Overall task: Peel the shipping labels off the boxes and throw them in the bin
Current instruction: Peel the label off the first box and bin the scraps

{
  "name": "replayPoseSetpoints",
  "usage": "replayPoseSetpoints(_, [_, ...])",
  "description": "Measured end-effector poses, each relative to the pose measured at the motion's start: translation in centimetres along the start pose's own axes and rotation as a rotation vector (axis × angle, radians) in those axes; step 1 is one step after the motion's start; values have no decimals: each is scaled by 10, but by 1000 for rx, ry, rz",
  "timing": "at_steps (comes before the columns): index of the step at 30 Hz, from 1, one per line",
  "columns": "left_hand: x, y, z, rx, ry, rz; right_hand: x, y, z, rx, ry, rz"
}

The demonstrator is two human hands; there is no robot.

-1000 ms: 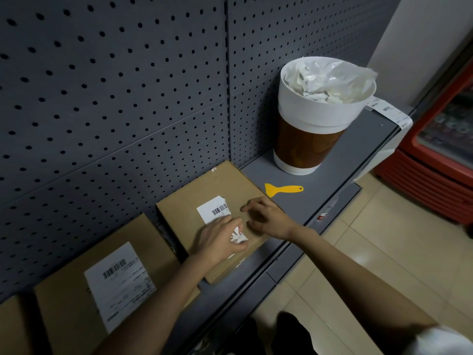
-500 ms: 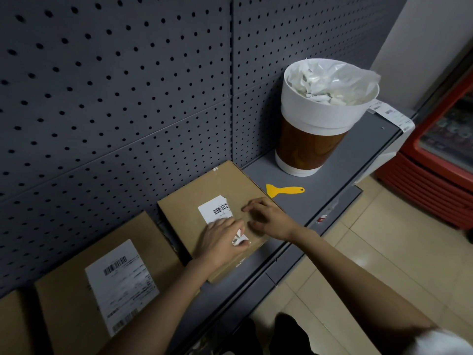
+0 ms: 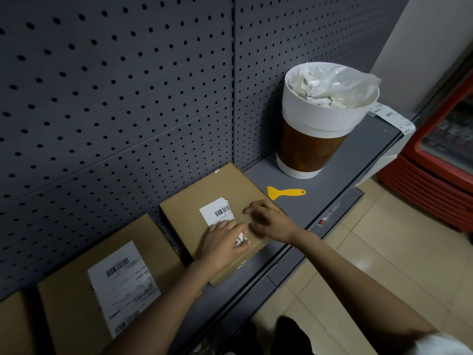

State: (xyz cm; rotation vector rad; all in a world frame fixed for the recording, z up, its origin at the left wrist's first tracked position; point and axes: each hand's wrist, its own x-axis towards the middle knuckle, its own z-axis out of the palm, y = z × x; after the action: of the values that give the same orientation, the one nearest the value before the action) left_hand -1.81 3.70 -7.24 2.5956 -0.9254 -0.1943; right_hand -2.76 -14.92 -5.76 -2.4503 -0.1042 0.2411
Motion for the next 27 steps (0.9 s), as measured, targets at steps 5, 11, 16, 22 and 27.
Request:
replayPoseSetpoints(5, [-1, -5, -1, -41, -37, -1, 0, 2, 1, 12, 1, 4])
replayPoseSetpoints(11, [-6, -1, 7, 38, -11, 57, 0, 4, 1, 24, -3, -5])
replayPoseSetpoints(16, [-6, 0, 4, -27, -21, 55, 1, 4, -1, 38, -22, 4])
replayPoseSetpoints(22, [-6, -2, 2, -27, -22, 71, 2, 5, -5, 30, -58, -5])
replayPoseSetpoints(27, [-9, -2, 0, -80, -4, 43, 0, 6, -8, 13, -83, -43])
